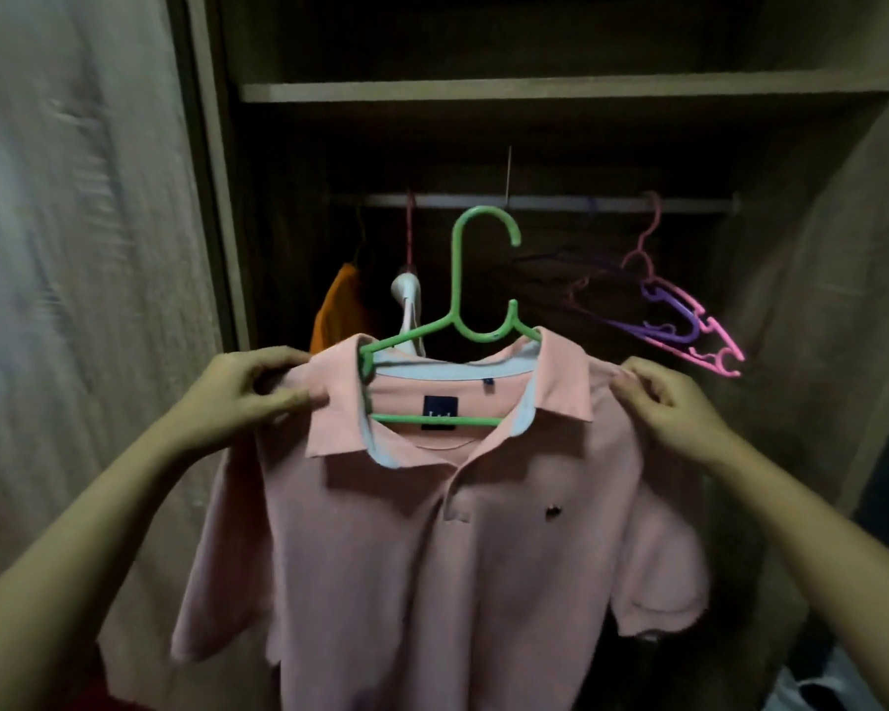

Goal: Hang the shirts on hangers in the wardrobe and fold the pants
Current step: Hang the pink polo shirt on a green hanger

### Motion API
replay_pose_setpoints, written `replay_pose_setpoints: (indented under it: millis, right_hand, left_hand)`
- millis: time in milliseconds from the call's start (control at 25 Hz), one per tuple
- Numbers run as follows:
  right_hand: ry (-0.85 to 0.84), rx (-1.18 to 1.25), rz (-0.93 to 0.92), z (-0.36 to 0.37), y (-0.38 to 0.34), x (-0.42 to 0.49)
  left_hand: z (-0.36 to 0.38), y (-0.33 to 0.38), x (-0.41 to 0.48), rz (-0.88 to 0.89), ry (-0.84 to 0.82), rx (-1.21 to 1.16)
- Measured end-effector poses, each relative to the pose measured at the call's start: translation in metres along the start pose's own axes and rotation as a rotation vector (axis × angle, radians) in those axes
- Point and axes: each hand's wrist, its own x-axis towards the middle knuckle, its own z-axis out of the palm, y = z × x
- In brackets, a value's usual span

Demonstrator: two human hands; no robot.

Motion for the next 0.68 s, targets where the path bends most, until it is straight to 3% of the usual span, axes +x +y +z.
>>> replay_pose_setpoints:
  millis: [80,240,440,680]
  right_hand:
    - [-0.006,0.112,-0.001,0.000,0.001,-0.003]
    - [-0.050,0.102,-0.014,0.001,-0.005,-0.005]
    - [-0.032,0.066,-0.030,0.002,-0.002,-0.002]
    - [-0.064,0.135,-0.046,-0.001,-0.004,-0.007]
  left_hand:
    - [0.001,-0.002,-0.001,0.002,-0.005,0.005]
    - [0.006,0.003,0.004,0.176,-0.066,0.305]
    - [0.016,0.005,0.012,0.259,-0.011,0.292]
    - [0.024,0.006,0.011,0.217,0.024,0.284]
